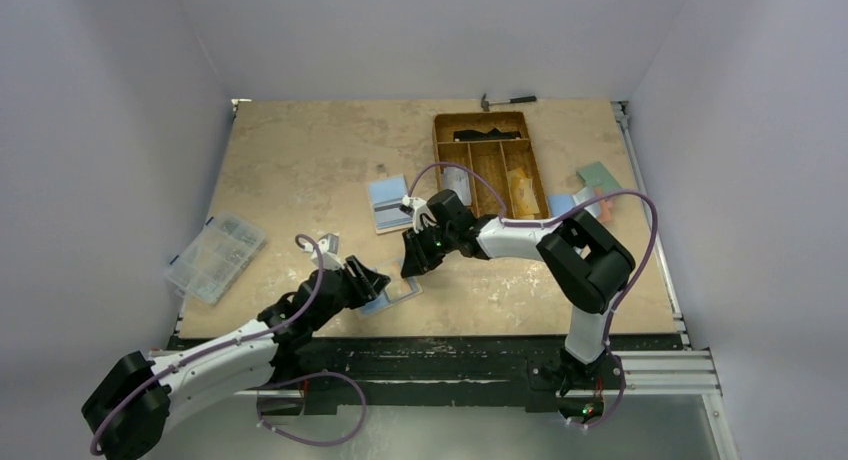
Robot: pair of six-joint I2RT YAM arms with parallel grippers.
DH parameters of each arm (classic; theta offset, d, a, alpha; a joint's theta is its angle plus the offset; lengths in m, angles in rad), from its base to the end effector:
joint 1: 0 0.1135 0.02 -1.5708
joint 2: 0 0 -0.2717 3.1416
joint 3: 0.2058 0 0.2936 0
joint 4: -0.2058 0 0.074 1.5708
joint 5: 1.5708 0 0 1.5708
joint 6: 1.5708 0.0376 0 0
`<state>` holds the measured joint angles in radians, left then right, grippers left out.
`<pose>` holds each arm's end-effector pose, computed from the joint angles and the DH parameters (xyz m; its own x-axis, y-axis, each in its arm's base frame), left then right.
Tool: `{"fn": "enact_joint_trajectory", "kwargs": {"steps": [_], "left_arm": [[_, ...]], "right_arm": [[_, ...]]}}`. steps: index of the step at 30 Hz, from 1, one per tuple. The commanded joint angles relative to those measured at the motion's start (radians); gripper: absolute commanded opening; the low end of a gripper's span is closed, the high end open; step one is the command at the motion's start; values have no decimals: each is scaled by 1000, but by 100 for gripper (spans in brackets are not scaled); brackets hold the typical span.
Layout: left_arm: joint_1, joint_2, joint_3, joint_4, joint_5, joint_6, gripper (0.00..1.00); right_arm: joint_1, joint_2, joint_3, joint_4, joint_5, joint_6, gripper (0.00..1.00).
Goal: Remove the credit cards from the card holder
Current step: Remove the credit card from the card holder.
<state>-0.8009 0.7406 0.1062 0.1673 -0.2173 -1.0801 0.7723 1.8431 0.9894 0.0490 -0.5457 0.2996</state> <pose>0.1348 -0.1274 0.1249 -0.6479 -0.5690 -0.5064 -0.0092 0.6706 -0.7418 0.2735 0.2936 0.1215 -0.7453 -0.3738 -0.5521 -0.6638 0.4935 0.5620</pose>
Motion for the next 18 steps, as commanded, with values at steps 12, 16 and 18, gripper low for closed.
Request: {"fn": "enact_joint_trajectory", "kwargs": {"steps": [12,16,18], "left_arm": [[1,68,-22,76,-36,-4,44],[0,91,-24,98,-24,-3,45],[1,94,-23,106,-18,-3,46]], "right_arm": [[2,20,25,12,-134,30,29],[2,12,19,45,-230,51,27],[2,9,17,55,-257,52,27]]}}
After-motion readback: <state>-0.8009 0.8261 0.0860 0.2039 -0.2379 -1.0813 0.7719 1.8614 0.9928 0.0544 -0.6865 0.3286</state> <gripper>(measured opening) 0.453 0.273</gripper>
